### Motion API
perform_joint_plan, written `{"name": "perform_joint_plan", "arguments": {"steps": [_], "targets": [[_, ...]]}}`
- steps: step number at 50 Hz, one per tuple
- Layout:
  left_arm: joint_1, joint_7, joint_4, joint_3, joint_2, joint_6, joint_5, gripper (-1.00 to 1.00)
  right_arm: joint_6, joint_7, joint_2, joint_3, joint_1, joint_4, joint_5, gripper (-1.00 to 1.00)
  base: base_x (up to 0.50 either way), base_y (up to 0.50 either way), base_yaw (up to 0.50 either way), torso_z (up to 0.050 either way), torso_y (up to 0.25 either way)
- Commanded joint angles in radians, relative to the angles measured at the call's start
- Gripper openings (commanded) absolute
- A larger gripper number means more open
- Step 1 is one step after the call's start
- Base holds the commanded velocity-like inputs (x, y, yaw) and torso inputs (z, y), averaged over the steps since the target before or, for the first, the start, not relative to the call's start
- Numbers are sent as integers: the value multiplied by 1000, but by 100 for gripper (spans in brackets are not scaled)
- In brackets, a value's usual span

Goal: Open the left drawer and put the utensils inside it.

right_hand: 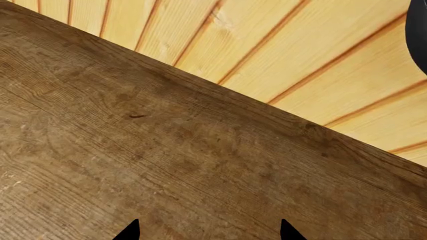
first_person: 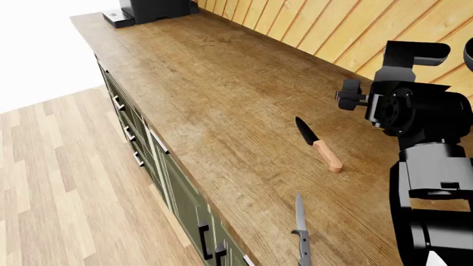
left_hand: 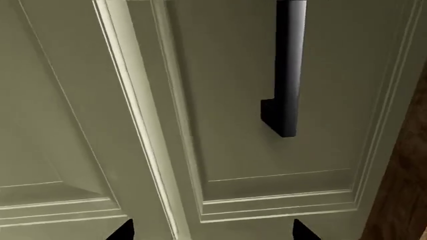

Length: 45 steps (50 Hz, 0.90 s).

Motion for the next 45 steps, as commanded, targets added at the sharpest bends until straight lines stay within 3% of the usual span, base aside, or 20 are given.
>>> {"name": "perform_joint_plan", "arguments": {"steps": [1, 18, 25, 45], "targets": [[84, -56, 190, 38, -30, -21, 5, 100, 1, 2, 0, 0, -3, -4, 3, 100, 0, 0, 0, 0, 0], [58, -52, 190, 46, -20, -41, -16, 100, -8, -1, 0, -1, -4, 8, 4, 100, 0, 0, 0, 0, 0], [95, -148, 359, 41, -43, -72, -48, 100, -47, -13, -6, -7, 5, 62, -3, 100, 0, 0, 0, 0, 0], [93, -229, 461, 29, -54, -103, -100, 100, -101, -27, -13, -14, 28, 150, -12, 100, 0, 0, 0, 0, 0]]}}
